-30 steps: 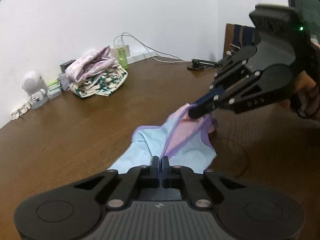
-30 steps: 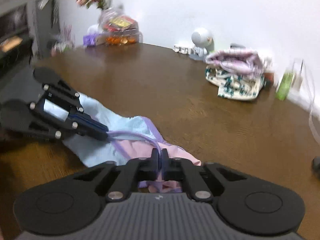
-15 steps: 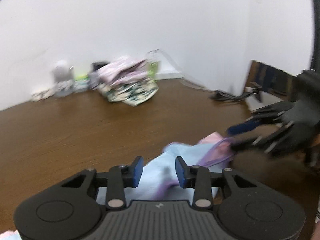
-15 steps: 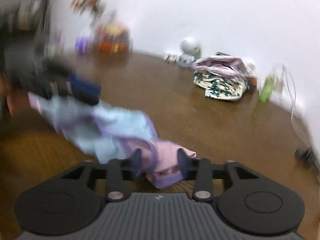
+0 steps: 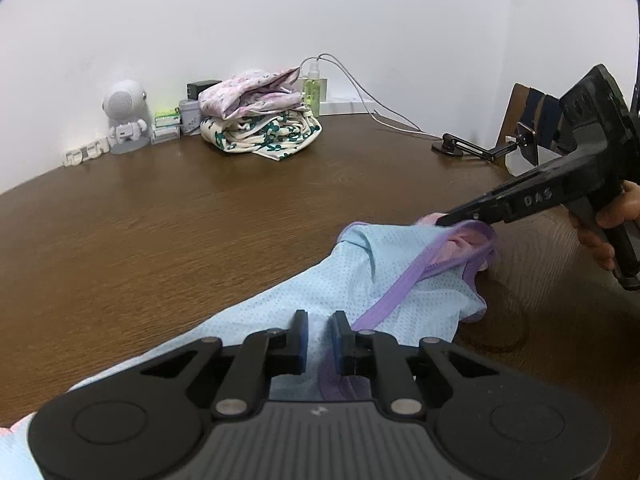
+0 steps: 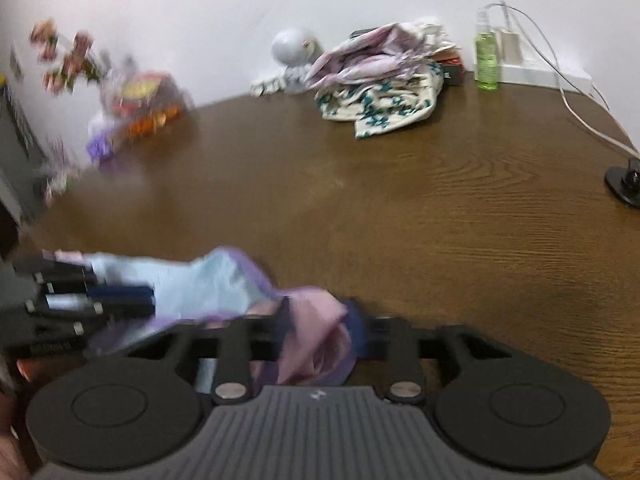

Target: Fold clothes

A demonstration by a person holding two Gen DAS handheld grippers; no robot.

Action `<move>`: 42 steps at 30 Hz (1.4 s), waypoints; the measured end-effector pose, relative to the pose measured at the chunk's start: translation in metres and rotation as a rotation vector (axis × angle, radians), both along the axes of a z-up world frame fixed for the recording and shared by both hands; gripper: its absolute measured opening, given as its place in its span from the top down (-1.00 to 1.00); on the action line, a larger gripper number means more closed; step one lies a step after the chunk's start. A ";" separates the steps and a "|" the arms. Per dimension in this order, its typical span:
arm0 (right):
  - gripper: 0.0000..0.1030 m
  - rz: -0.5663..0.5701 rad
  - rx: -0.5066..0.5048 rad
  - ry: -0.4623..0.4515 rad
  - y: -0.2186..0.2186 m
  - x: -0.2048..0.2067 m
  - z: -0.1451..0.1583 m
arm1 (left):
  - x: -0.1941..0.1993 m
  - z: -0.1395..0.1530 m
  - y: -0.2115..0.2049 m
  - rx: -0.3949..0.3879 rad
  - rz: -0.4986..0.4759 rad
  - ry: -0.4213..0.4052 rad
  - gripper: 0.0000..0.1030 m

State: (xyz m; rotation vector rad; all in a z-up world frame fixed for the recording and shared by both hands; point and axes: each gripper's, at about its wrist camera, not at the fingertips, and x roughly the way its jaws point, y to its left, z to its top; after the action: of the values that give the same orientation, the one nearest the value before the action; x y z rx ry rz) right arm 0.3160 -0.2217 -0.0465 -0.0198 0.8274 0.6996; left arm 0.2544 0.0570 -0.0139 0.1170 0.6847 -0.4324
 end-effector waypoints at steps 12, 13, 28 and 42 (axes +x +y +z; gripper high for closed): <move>0.75 -0.138 0.113 -0.041 -0.028 -0.011 -0.001 | -0.007 -0.003 0.000 -0.035 0.045 -0.033 0.77; 0.58 -0.131 0.146 -0.048 -0.029 -0.010 0.003 | -0.008 -0.003 0.000 -0.031 0.043 -0.037 0.77; 0.91 0.223 0.011 0.130 0.069 0.044 0.003 | -0.007 -0.005 0.009 -0.106 0.042 -0.017 0.77; 0.82 0.000 0.114 0.136 0.033 0.025 -0.003 | -0.006 -0.004 0.009 -0.118 0.053 -0.012 0.77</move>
State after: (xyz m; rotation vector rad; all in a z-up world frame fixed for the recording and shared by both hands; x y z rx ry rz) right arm 0.3408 -0.1887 -0.0495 0.1315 0.9161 0.7532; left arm 0.2480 0.0665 -0.0179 -0.0094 0.6476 -0.4201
